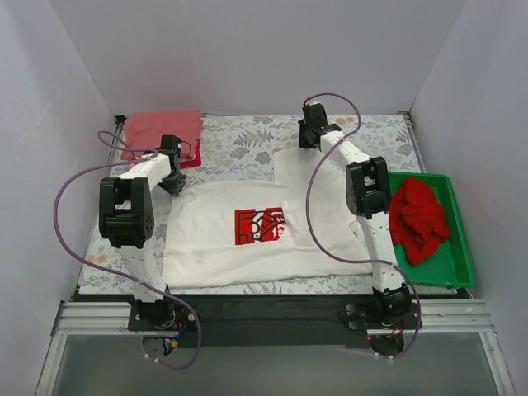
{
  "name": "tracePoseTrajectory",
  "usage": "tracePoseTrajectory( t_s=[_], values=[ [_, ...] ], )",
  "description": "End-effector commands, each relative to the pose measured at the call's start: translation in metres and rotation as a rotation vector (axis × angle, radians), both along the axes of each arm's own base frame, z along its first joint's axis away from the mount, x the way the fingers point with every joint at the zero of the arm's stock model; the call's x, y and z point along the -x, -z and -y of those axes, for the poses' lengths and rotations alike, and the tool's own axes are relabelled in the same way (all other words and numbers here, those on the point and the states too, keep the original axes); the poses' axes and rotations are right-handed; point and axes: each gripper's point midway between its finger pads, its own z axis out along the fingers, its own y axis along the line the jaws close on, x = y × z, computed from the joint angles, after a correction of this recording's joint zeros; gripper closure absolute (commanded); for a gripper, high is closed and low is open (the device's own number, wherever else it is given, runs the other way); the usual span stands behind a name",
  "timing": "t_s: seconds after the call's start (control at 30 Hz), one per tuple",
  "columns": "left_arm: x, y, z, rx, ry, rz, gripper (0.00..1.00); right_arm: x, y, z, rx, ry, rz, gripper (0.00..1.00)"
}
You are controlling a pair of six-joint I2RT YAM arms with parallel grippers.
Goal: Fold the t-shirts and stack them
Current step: Fold the tshirt
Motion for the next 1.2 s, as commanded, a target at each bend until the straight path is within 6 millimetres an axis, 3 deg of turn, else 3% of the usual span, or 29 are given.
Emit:
tracePoseTrajectory(
  t_s=[0.0, 0.17, 0.2, 0.23, 0.27, 0.3, 0.33, 0.37, 0.43, 0.5, 0.57, 0.6, 0.67, 0.7, 0.83, 0.87, 0.93, 0.97, 1.0, 1.03, 1.07, 1.13, 1.17],
  values=[
    [-0.014, -0.031, -0.005, -0.014, -0.006, 0.080, 1.00, 0.013, -0.004, -0.014, -0.046, -0.021, -0.054, 0.99],
    [-0.014, -0.038, -0.003, -0.002, -0.005, 0.102, 1.00, 0.007, -0.067, -0.034, -0.117, -0.156, 0.113, 0.99],
    [-0.012, -0.038, -0.002, -0.001, -0.005, 0.103, 1.00, 0.010, -0.087, -0.034, -0.127, -0.164, 0.166, 0.99],
    [-0.012, -0.041, -0.002, 0.000, -0.003, 0.112, 1.00, 0.016, -0.091, -0.035, -0.123, -0.166, 0.182, 0.99],
    [-0.011, -0.041, -0.001, 0.005, -0.002, 0.117, 1.00, 0.021, -0.117, -0.034, -0.133, -0.167, 0.232, 0.99],
    [-0.009, -0.039, 0.000, 0.016, 0.000, 0.113, 1.00, 0.030, -0.105, -0.031, -0.137, -0.175, 0.231, 0.99],
    [-0.009, -0.042, 0.002, 0.023, -0.002, 0.120, 1.00, 0.035, -0.109, -0.029, -0.143, -0.172, 0.245, 0.99],
    [-0.008, -0.042, 0.003, 0.029, 0.001, 0.121, 1.00, 0.039, -0.136, -0.027, -0.160, -0.175, 0.310, 0.99],
    [-0.004, -0.041, 0.004, 0.036, -0.001, 0.120, 1.00, 0.055, -0.126, -0.024, -0.172, -0.186, 0.326, 0.99],
    [-0.002, -0.044, 0.004, 0.037, -0.006, 0.130, 1.00, 0.068, -0.139, -0.022, -0.184, -0.193, 0.344, 0.99],
    [0.005, -0.047, 0.005, 0.048, -0.017, 0.138, 1.00, 0.083, -0.128, -0.019, -0.176, -0.198, 0.321, 0.99],
    [0.007, -0.049, 0.005, 0.050, -0.025, 0.146, 1.00, 0.089, -0.141, -0.017, -0.180, -0.202, 0.345, 0.99],
    [0.015, -0.049, 0.004, 0.052, -0.037, 0.147, 1.00, 0.105, -0.131, -0.013, -0.175, -0.206, 0.330, 0.99],
    [0.015, -0.056, 0.004, 0.055, -0.045, 0.172, 1.00, 0.113, -0.145, -0.009, -0.175, -0.200, 0.357, 0.99],
    [0.028, -0.060, 0.007, 0.078, -0.053, 0.195, 1.00, 0.145, -0.156, 0.005, -0.156, -0.182, 0.383, 0.99],
    [0.034, -0.056, 0.007, 0.083, -0.056, 0.186, 1.00, 0.156, -0.170, 0.008, -0.162, -0.182, 0.411, 0.99],
    [0.039, -0.061, 0.007, 0.087, -0.060, 0.204, 1.00, 0.174, -0.161, 0.017, -0.134, -0.168, 0.400, 0.99],
    [0.041, -0.061, 0.008, 0.089, -0.061, 0.206, 1.00, 0.184, -0.176, 0.021, -0.138, -0.161, 0.437, 0.99],
    [0.046, -0.059, 0.007, 0.088, -0.063, 0.201, 1.00, 0.195, -0.164, 0.027, -0.120, -0.148, 0.418, 0.99],
    [0.049, -0.062, 0.007, 0.090, -0.064, 0.209, 1.00, 0.202, -0.167, 0.030, -0.121, -0.147, 0.425, 0.99],
    [0.050, -0.064, 0.007, 0.089, -0.063, 0.218, 1.00, 0.211, -0.182, 0.033, -0.135, -0.143, 0.459, 0.99],
    [0.056, -0.064, 0.004, 0.077, -0.071, 0.217, 1.00, 0.228, -0.171, 0.040, -0.123, -0.138, 0.427, 0.99],
    [0.059, -0.069, 0.003, 0.076, -0.081, 0.229, 1.00, 0.236, -0.179, 0.043, -0.130, -0.130, 0.442, 0.99]
  ],
)
